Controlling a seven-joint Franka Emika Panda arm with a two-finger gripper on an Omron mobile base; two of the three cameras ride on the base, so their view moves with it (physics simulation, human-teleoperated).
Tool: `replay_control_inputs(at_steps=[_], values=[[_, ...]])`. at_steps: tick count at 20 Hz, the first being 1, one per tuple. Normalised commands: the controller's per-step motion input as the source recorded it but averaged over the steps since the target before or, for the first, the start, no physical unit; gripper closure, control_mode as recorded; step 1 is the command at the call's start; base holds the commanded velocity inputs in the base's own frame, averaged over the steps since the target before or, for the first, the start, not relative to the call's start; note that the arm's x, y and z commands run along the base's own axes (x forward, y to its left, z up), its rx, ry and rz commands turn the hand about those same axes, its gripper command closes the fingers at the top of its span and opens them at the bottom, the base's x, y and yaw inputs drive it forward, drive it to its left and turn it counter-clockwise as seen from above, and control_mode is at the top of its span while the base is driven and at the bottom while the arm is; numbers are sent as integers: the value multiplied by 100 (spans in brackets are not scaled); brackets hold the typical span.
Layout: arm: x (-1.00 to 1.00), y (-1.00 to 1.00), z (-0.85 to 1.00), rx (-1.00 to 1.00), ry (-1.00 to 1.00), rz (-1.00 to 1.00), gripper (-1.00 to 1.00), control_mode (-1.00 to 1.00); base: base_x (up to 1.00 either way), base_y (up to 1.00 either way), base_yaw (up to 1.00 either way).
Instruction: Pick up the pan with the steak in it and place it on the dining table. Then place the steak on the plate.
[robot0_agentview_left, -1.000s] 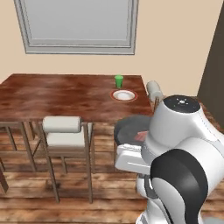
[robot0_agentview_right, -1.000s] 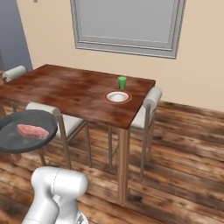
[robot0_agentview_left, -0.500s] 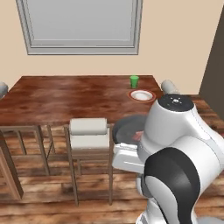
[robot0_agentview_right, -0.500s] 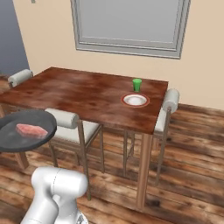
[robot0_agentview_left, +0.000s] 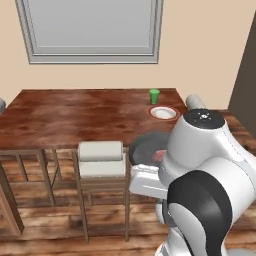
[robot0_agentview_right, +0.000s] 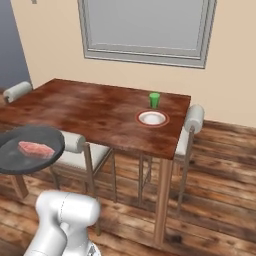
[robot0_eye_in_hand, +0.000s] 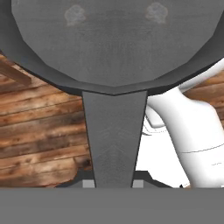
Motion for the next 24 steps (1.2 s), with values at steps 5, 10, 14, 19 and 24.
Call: replay_control_inputs(at_steps=[5, 10, 14, 19, 24], values=[[0, 0, 0, 0, 0, 0, 100, 100, 81, 24, -4], [0, 0, 0, 0, 0, 0, 100, 100, 79, 23, -4], [0, 0, 0, 0, 0, 0, 100, 100, 73, 11, -1], [70, -4, 0, 2, 3, 0, 100, -100, 0, 0, 0], [65, -20, 0, 3, 1, 0, 100, -100, 0, 0, 0]])
